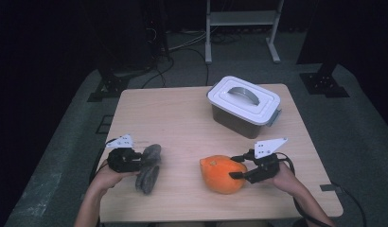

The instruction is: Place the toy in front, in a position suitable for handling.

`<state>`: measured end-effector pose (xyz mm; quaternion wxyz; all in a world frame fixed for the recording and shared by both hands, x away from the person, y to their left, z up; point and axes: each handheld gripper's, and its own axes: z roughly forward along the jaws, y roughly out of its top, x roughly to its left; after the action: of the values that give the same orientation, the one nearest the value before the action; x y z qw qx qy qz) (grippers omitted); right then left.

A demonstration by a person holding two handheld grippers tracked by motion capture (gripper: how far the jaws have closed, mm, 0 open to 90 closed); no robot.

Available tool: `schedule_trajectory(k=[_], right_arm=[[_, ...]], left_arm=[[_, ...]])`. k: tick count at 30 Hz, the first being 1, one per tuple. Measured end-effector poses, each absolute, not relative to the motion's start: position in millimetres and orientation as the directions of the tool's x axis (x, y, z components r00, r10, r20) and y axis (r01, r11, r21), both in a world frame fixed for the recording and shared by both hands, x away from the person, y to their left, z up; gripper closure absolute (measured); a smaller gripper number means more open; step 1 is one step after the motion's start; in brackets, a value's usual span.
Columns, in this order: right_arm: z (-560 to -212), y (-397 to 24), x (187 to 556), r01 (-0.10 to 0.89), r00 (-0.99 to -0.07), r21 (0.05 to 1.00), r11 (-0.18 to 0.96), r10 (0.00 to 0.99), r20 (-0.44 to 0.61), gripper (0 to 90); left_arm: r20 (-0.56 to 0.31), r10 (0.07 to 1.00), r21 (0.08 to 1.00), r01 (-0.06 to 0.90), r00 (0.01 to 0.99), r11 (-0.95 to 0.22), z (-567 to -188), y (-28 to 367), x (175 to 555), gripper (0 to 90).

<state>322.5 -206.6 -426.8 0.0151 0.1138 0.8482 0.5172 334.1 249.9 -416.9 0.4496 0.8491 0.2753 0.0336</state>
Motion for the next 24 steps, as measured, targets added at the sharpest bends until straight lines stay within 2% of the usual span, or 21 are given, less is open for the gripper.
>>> schedule_trajectory(k=[8,16,24], right_arm=[[-426.2,-207.7,322.6,0.194,-0.971,0.879,0.435,0.212,0.110,38.4],[-413.8,-203.5,320.7,0.217,-0.964,0.877,0.429,0.235,0.123,25.5],[-411.1,-178.0,323.8,0.223,-0.969,0.856,0.467,0.202,0.143,21.8]], left_arm=[[-0.244,0.475,0.771,0.466,0.846,-0.434,-442.2,230.9,337.6,62.7],[-0.233,0.463,0.796,0.441,0.855,-0.414,-435.5,225.5,332.9,50.8],[-0.227,0.453,0.804,0.428,0.862,-0.413,-434.5,222.4,328.5,45.0]])
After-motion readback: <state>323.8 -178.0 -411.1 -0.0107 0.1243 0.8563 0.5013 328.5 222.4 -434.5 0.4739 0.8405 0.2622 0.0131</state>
